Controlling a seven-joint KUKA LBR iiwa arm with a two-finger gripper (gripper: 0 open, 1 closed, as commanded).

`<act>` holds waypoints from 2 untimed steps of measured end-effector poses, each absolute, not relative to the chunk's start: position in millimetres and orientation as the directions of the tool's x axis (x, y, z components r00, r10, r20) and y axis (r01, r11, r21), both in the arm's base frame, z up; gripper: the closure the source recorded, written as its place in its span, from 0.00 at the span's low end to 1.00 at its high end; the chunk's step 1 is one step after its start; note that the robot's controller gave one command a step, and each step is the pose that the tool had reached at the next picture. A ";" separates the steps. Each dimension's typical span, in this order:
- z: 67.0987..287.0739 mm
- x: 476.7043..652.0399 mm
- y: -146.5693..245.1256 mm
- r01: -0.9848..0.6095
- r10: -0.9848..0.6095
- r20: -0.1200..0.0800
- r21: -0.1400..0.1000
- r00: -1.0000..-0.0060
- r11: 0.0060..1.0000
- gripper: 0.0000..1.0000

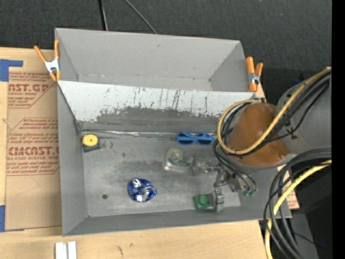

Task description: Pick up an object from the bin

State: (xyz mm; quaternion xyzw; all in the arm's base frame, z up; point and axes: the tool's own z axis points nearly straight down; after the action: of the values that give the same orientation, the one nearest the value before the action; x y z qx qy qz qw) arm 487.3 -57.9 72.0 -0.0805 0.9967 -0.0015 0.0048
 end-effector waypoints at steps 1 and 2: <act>71.7 485.7 -62.1 -0.273 -0.273 -0.010 -0.001 -0.962 0.962 0.00; 72.2 485.2 -58.4 -0.297 -0.297 -0.012 -0.003 -0.955 0.955 0.00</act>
Offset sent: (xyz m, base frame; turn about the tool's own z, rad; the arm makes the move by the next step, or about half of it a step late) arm -0.0048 -0.0062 -0.0020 -0.1149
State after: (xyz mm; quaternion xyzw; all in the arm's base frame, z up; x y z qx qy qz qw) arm 485.2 -58.4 72.2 -0.1501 0.9886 -0.0006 0.0060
